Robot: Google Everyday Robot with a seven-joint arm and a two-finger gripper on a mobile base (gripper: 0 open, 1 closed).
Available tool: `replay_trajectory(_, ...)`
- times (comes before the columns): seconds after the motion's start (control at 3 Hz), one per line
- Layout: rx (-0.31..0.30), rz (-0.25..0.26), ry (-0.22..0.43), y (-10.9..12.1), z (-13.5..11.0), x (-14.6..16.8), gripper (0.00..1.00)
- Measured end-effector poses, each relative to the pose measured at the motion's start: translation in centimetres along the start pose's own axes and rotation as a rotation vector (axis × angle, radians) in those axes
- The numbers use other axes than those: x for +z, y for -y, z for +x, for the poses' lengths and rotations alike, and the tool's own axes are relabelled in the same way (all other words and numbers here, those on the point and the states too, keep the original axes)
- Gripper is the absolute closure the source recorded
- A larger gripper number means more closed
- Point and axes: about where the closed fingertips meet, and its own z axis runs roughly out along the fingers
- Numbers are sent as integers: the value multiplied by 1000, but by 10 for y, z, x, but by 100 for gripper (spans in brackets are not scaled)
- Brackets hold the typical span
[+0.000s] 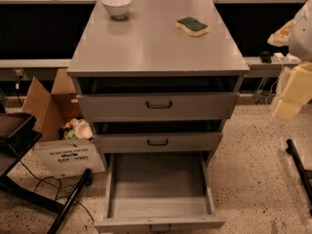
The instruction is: Place sponge into bottom drawer
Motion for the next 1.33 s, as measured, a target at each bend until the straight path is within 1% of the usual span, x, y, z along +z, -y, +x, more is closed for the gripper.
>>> replay_trajectory(0.33, 0, 0, 0, 0, 0, 0, 0)
replay_trajectory(0.67, 35, 47, 25, 9, -3, -2, 0)
replay_trajectory(1.0, 63, 134, 125, 59, -13, 7, 0)
replay_trajectory(1.33, 106, 266, 276, 148, -45, 27, 0)
